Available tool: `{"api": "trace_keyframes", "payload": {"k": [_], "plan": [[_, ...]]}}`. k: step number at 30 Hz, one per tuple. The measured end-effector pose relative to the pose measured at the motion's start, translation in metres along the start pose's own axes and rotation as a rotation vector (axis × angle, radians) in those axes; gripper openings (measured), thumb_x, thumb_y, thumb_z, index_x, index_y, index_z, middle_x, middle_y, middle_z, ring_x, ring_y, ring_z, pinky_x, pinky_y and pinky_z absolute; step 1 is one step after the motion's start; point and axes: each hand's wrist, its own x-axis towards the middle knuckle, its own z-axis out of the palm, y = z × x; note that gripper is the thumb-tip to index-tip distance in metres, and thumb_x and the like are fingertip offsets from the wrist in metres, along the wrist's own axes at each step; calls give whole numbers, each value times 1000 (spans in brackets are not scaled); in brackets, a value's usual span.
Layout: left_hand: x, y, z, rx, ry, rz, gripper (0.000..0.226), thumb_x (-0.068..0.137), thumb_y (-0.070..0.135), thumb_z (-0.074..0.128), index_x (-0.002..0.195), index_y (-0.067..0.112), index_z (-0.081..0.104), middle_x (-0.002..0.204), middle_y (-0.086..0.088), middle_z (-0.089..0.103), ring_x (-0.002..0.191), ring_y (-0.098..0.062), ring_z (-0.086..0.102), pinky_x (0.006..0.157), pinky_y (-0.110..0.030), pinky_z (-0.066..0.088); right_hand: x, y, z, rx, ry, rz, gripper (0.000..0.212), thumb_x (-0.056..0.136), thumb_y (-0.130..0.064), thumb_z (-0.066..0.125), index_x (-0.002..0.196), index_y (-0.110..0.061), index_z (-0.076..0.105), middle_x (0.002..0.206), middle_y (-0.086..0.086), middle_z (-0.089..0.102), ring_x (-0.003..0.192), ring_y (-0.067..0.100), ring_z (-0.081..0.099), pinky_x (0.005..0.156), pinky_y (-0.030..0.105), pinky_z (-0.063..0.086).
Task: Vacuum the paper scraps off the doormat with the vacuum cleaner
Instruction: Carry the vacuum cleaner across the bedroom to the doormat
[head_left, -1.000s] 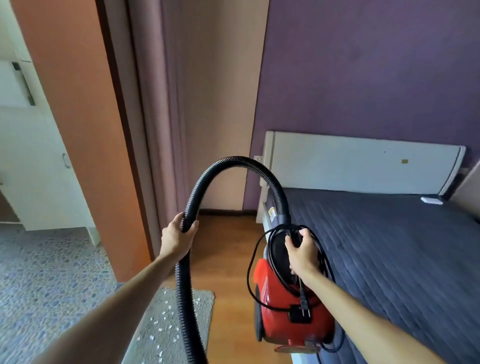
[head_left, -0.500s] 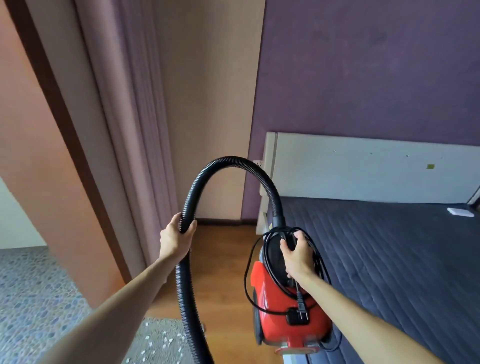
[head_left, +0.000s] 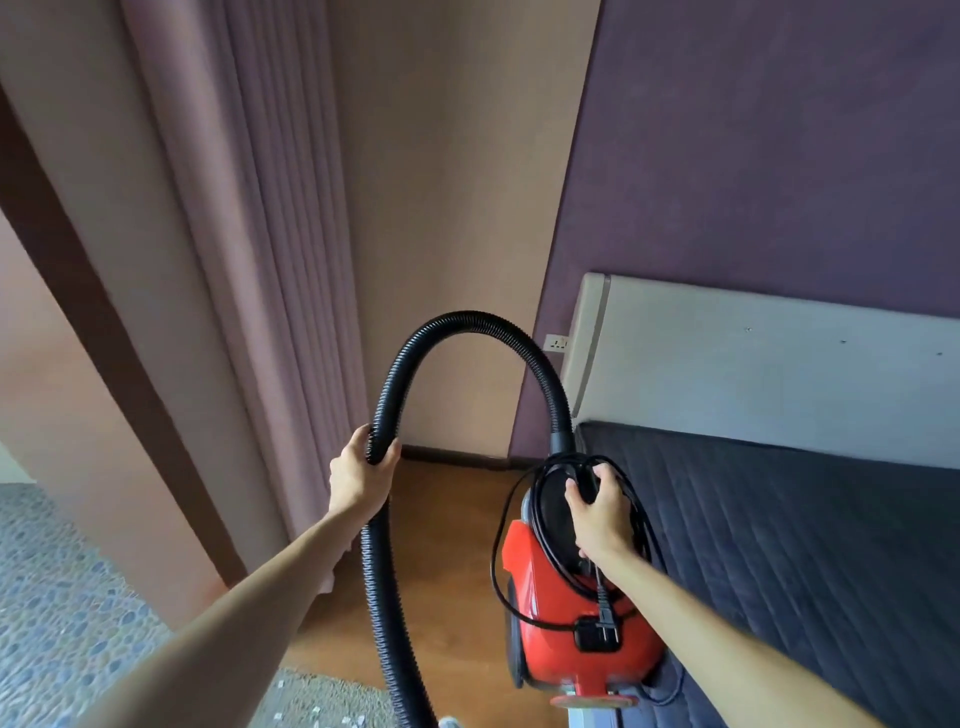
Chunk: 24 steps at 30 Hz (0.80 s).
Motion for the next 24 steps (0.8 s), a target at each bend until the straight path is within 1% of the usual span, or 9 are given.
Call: {"api": "trace_keyframes", "payload": {"k": [2,4,5,10,13,16,18,20,24], "plan": [[24,4,11,10,22,9,36,92,44,61,126,33,54,86,-7,72,50,-18,66,46,-30,56,26,-5,14,10,-19,1,17,97,-27,57,104,-19,44,74,14,61,46,26,55,38,32,49],[51,8,22,37,45,24,40,95,37,60,133,24,54,94,-6,69,57,-4,58,46,-15,42,55,-13,28,20,-40,4,16,97,-27,56,103,-20,42,74,17,60,42,26,53,31,28,44],[66,10,27,41,54,25,41,96,35,59,134,22,53,96,-7,67,58,-2,54,47,-13,37,71,-17,36,17,-41,-5,16,98,-26,56,103,-19,43,74,17,60,40,26,53,29,27,42],[142,14,44,24,78,-13,36,97,32,58,130,18,54,90,-7,66,59,-11,60,46,-17,39,149,-38,75,1,-101,-22,16,98,-27,55,107,-22,42,73,15,61,37,21,52,30,24,40],[186,7,52,30,98,-34,33,97,33,58,125,18,56,88,-8,67,61,-17,65,45,-20,45,192,-49,98,-7,-130,-68,15,98,-26,56,107,-22,44,70,7,59,39,18,52,33,25,42],[217,2,59,23,115,-66,30,96,35,58,123,21,56,88,-10,69,62,-18,66,48,-27,53,228,-56,120,-19,-137,-117,14,97,-26,57,104,-23,46,71,-3,56,46,17,54,41,28,47],[232,-1,62,28,130,-88,27,97,33,58,121,21,57,82,-7,67,55,-10,63,40,-20,48,250,-59,136,-19,-146,-137,14,96,-25,58,104,-22,47,73,-8,54,49,16,55,47,29,49],[243,-3,65,27,152,-114,24,97,31,58,119,21,56,73,-1,64,45,-4,59,34,-10,39,270,-63,152,-14,-177,-142,14,97,-25,58,101,-26,44,70,-6,55,47,15,54,44,29,47],[260,-19,69,39,203,-154,29,98,31,58,125,22,55,77,-1,63,56,-8,60,34,-10,40,307,-63,191,-32,-254,-193,13,96,-26,58,102,-25,46,71,-6,57,48,9,53,42,25,44]]}}
